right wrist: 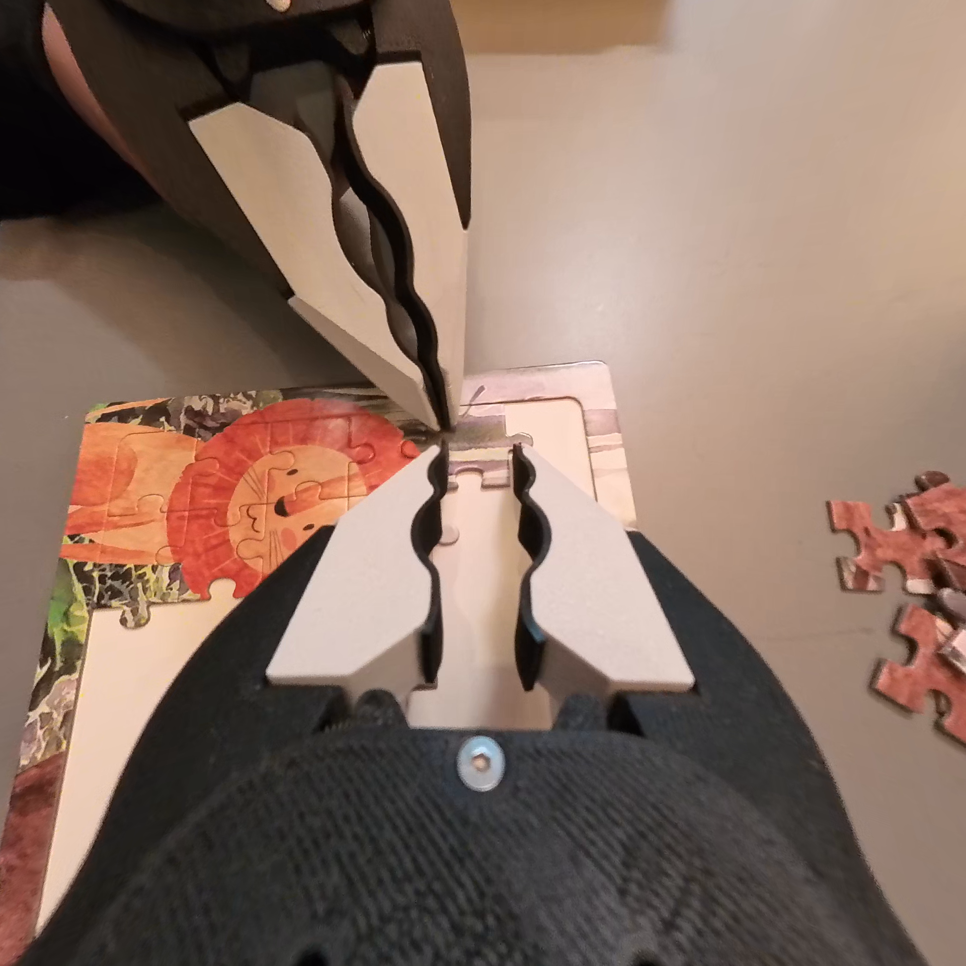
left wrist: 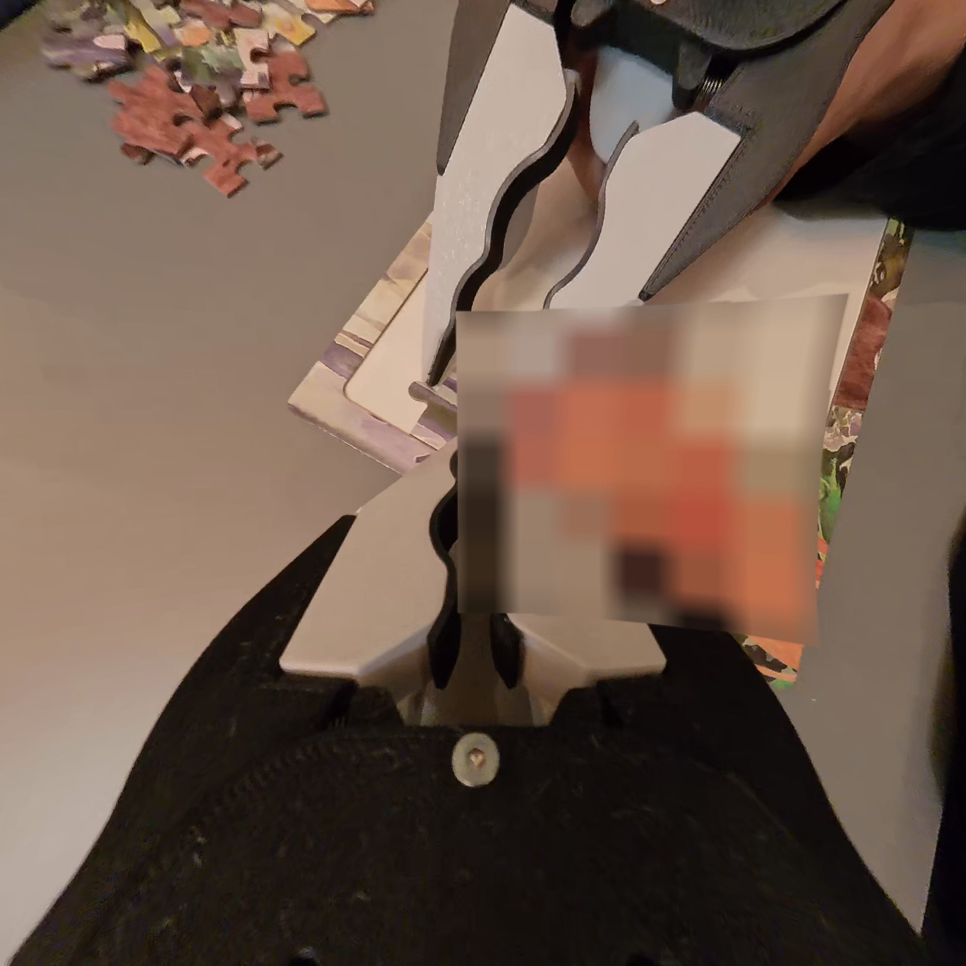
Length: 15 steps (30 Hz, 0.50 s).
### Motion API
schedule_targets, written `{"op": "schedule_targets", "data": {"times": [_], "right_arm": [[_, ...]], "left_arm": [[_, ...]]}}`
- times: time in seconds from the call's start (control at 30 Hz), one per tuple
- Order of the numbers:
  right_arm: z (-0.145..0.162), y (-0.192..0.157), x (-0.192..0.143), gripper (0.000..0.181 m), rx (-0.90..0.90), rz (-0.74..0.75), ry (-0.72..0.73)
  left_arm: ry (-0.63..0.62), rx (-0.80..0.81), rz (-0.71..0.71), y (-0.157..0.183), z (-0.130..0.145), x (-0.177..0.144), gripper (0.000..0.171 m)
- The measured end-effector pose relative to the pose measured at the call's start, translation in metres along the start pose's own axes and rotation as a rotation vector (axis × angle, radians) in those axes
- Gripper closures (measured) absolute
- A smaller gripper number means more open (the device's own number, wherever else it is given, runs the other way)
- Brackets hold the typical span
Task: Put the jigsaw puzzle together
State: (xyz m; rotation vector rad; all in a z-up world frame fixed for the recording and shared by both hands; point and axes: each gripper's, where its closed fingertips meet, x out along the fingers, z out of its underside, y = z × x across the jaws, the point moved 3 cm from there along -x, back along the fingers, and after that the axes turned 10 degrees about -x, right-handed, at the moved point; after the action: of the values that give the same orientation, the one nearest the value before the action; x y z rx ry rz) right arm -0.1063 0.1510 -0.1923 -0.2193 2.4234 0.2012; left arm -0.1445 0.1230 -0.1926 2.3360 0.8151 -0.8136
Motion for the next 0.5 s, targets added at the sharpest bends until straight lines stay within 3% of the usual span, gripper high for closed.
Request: {"op": "schedule_targets", "data": {"times": [0.33,0.5], "right_arm": [[0.002,-0.005,-0.004,0.180,0.000,-0.024,0.000],[-0.002,-0.009,-0.003,0.181,0.000,-0.042,0.015]], "left_arm": [[-0.009,-0.007,0.001,0.001,0.001,0.000,0.171],[-0.008,-0.005,0.000,0.001,0.001,0.000,0.171]]}}
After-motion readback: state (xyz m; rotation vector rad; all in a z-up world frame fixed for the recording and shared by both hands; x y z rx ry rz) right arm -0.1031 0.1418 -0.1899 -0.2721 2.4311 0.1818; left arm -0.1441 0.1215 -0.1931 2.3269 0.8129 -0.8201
